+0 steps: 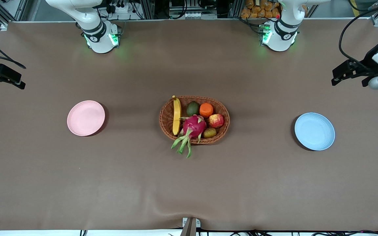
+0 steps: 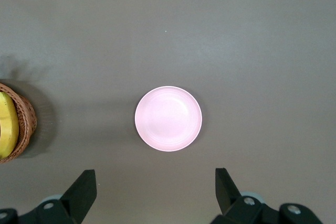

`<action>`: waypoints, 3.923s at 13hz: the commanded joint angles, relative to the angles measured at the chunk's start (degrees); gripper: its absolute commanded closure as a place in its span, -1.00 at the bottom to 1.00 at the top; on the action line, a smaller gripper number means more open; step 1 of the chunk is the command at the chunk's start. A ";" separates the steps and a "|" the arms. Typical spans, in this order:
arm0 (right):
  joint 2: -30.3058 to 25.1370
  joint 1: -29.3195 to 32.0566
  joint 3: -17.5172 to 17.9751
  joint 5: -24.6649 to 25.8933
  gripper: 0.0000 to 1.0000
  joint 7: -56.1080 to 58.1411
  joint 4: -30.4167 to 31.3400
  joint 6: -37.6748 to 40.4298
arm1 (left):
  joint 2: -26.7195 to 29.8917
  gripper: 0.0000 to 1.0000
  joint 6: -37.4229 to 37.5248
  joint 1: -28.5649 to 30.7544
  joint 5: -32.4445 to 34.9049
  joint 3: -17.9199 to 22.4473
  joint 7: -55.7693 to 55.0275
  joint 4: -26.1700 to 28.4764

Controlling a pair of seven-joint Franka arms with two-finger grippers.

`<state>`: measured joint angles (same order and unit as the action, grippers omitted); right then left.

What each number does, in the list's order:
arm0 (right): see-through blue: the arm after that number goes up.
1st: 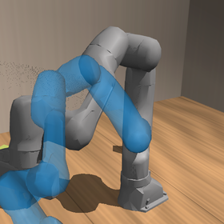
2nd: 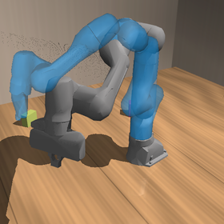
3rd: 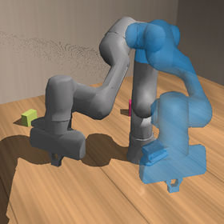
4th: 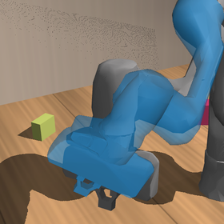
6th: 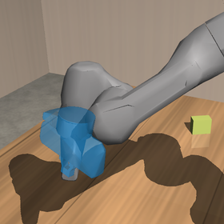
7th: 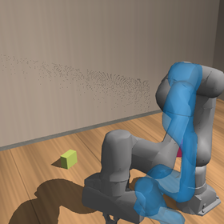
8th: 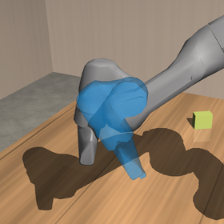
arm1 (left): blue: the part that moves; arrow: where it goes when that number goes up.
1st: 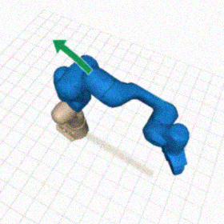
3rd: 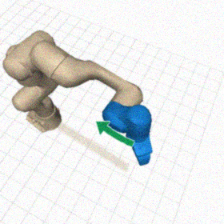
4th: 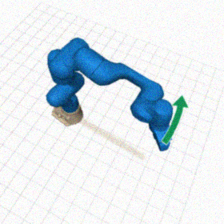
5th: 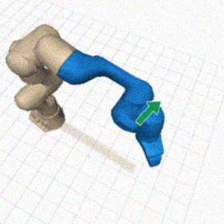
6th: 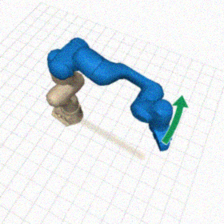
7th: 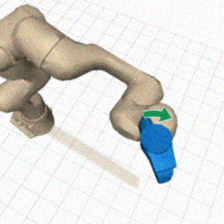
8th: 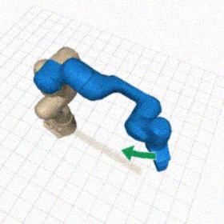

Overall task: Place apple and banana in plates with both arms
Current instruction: 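Reach the left gripper down to the red apple in the basket, then grasp the red apple with the left gripper while the right gripper approaches, then carry the apple to the blue plate while the right gripper grasps the banana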

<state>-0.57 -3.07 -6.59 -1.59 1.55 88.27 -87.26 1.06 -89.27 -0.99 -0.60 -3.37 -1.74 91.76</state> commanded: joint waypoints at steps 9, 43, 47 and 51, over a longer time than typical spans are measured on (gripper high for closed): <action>-1.63 -3.88 -0.44 1.68 -1.00 0.83 1.38 0.07 | -18.62 -1.00 -9.68 -15.60 -5.10 -2.08 -15.12 -0.53; 10.85 -18.17 -0.18 -9.39 -1.00 -5.02 0.85 -0.61 | -40.18 0.26 -31.86 -29.16 -9.94 -1.55 -32.81 -2.46; 16.64 -27.24 -0.18 -9.04 -1.00 -12.87 1.21 -6.15 | -37.46 0.56 -16.23 -26.79 -9.51 -1.38 -32.89 -10.27; 22.44 -35.14 -0.18 -9.39 -0.82 -22.00 1.29 -11.86 | -30.52 0.61 -14.19 -24.41 -3.48 0.20 -27.04 -8.97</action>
<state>19.69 -34.48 -6.02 -10.48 -16.11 90.08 -97.06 -33.07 -105.17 -26.59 -8.03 -3.50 -32.59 81.11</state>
